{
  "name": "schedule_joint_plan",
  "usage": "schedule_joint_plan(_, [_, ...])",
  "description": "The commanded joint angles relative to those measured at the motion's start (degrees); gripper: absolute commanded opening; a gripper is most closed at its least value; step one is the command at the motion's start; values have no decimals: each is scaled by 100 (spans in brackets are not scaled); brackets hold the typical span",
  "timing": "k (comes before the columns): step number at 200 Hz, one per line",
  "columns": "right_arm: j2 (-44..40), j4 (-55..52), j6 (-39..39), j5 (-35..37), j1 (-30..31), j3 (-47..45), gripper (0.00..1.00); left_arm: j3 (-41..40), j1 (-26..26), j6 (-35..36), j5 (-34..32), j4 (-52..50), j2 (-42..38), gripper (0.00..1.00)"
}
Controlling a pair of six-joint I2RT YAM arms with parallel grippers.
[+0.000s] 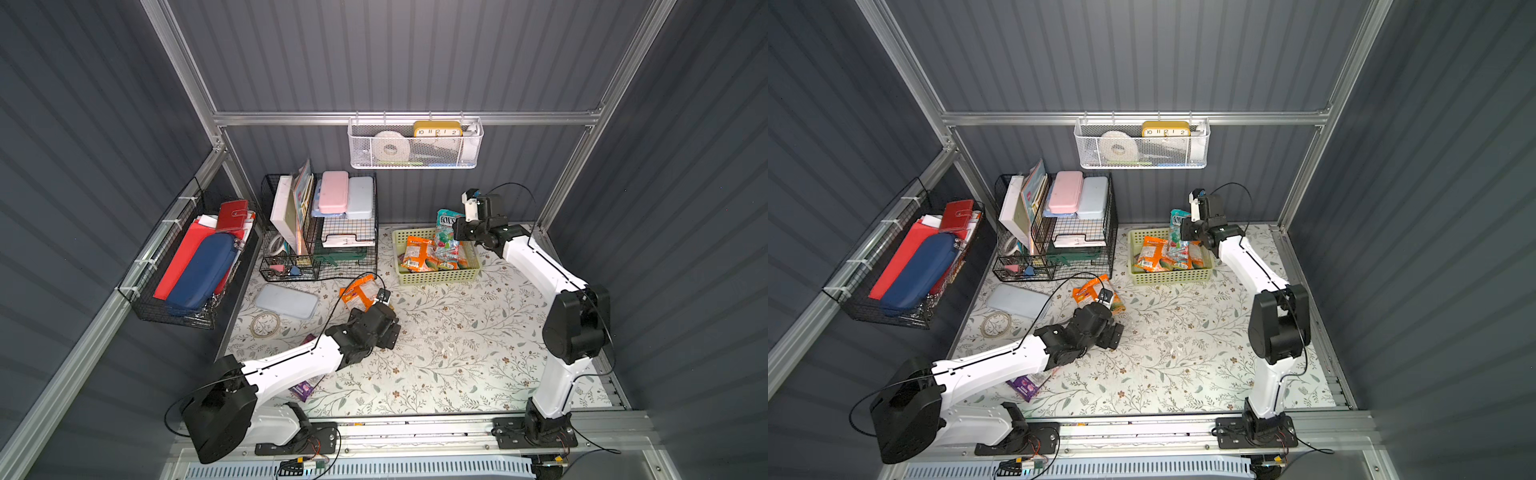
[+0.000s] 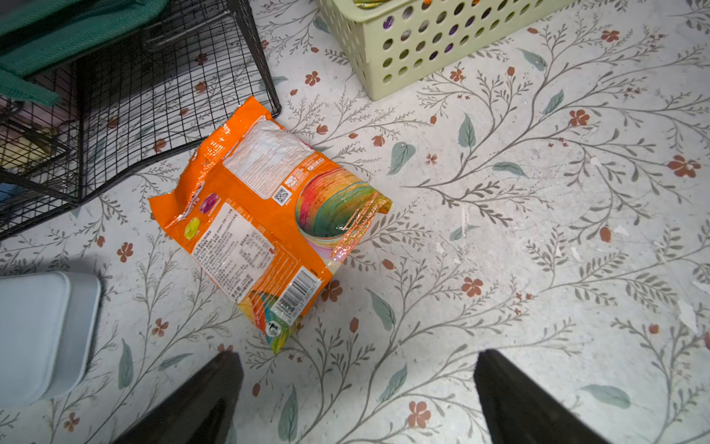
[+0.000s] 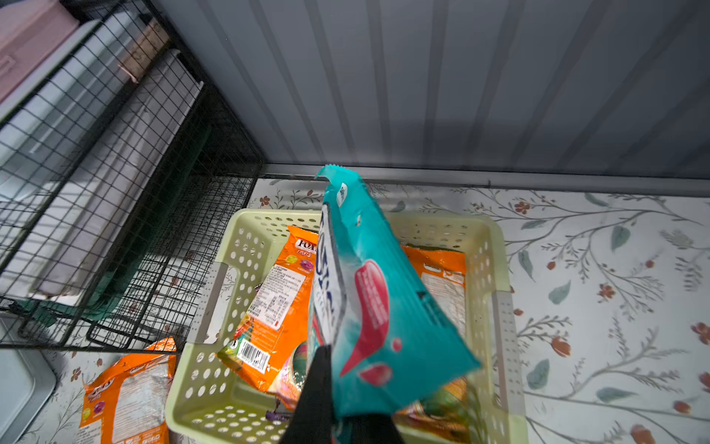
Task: Put the candies in the basket
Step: Place the candy in the basket.
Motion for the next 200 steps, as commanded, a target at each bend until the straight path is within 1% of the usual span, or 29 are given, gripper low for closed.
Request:
schedule_joint_plan(1, [407, -178, -55, -381, -188, 389, 0, 126, 7, 91, -71, 0, 24, 99])
schedule_joint_plan(20, [821, -278, -44, -279, -358, 657, 0, 114, 12, 82, -112, 20, 35, 99])
schedule_joint_plan(33, [1135, -473, -165, -217, -416, 890, 13, 128, 11, 70, -164, 6, 76, 99])
schedule_joint_plan(53, [1472, -635, -247, 263, -461, 1185, 21, 163, 11, 0, -342, -49, 191, 100])
schedule_joint_plan(63, [1540, -657, -220, 452, -500, 1243, 29, 198, 14, -75, -468, -97, 281, 99])
schedule_joint_plan(83, [1534, -629, -72, 977, -530, 1243, 43, 278, 37, -259, -735, -235, 454, 99])
schedule_joint_plan(99, [1524, -650, 5, 1374, -533, 1256, 55, 389, 147, -560, -909, -493, 583, 99])
schedule_joint_plan(120, [1375, -742, 112, 1717, -486, 1175, 66, 545, 411, -818, -840, -859, 608, 99])
schedule_joint_plan(129, [1248, -715, 126, 1828, -435, 1046, 71, 557, 571, -895, -668, -935, 537, 99])
schedule_joint_plan(143, [996, -579, 126, 1882, -340, 764, 74, 473, 823, -1013, -346, -935, 334, 99])
schedule_joint_plan(161, [785, -352, 117, 1686, -231, 466, 75, 268, 1055, -1116, -84, -802, 47, 93])
schedule_joint_plan(175, [826, -118, 146, 1431, -163, 456, 73, 154, 1217, -1194, 100, -733, -60, 87])
schedule_joint_plan(186, [905, 31, 185, 1229, -68, 455, 72, 119, 1313, -1249, 180, -694, -41, 85])
schedule_joint_plan(200, [1014, 237, 214, 1222, 118, 476, 71, 146, 1453, -1319, 311, -684, 111, 82])
